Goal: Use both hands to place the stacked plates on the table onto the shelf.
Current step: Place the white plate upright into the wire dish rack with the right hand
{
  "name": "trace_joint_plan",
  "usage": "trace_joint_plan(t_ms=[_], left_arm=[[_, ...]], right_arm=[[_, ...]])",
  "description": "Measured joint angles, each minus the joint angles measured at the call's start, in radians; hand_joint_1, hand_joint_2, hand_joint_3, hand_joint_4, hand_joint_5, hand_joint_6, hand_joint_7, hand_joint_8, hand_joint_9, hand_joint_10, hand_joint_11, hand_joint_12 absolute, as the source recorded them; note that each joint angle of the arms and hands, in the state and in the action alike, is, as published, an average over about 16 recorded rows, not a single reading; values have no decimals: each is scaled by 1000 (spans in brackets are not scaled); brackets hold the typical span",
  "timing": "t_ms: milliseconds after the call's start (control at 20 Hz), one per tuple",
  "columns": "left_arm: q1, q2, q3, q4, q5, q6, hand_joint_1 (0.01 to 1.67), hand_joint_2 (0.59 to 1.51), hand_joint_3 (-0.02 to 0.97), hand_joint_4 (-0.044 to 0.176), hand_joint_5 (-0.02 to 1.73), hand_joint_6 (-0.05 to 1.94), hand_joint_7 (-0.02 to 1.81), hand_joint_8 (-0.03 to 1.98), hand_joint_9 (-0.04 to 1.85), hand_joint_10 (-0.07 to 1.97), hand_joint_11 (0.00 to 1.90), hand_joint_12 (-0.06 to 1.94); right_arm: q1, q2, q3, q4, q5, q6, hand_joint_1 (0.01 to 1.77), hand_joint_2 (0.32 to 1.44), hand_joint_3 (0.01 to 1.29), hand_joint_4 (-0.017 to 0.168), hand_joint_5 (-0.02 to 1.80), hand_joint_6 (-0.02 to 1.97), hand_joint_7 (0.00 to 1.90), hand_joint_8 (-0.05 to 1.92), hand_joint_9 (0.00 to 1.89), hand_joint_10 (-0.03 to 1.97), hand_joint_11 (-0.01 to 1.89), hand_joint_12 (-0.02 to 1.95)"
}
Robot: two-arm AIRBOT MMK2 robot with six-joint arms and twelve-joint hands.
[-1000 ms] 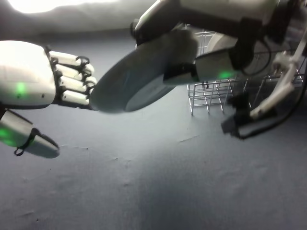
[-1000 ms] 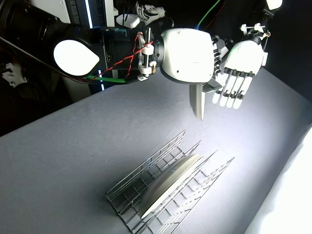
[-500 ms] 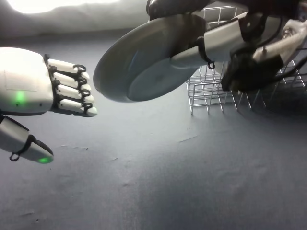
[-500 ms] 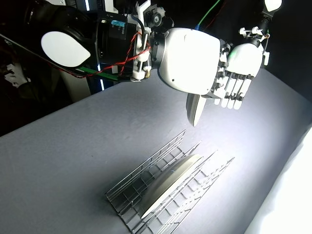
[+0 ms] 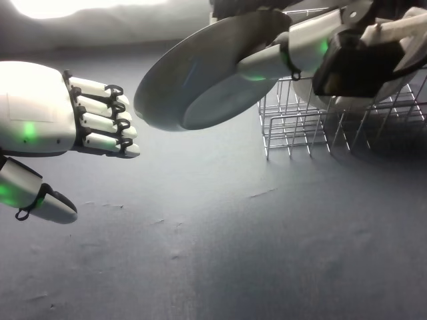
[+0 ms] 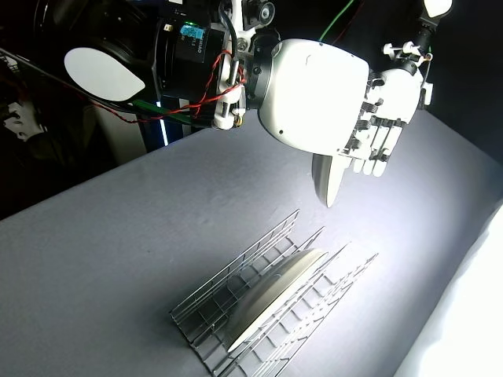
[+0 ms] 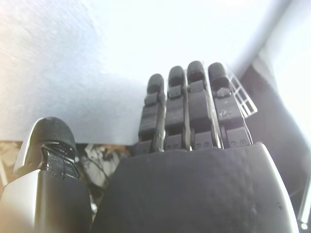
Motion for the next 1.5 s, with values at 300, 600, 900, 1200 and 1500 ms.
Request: trace_joint_plan(t_ms=[300,600,900,1200,1500], left_arm=[[-6,0,6,2,-4,-7,12,1153,16,8,217,7,250,0,222,9,14,451],[-6,0,5,2,-7,-11,12,1153,17,8,219,7,264,0,236,9,14,467],[-6,2,4,3,-9,-14,13,1153,17,8,229,7,265,1,241,10,14,469],[-6,3,4,3,-11,-18,13,1153,16,8,229,7,257,1,235,9,13,456],[-6,4,9,3,-12,-21,14,1153,16,8,228,7,255,0,235,9,14,457]], right_arm=[[6,24,10,43,-21,0,1369,1041,13,-8,906,961,1036,841,937,1144,659,1319],[13,55,19,68,-45,1,1369,1041,14,-8,908,953,1040,828,937,1151,664,1323],[20,96,21,80,-74,1,1369,1041,14,-8,905,949,1034,844,930,1180,657,1342],[17,145,22,80,-96,0,1370,1041,14,-8,902,948,1025,869,921,1203,650,1356],[-2,189,23,73,-111,-4,1370,1042,14,-8,902,949,1023,876,923,1201,647,1357]])
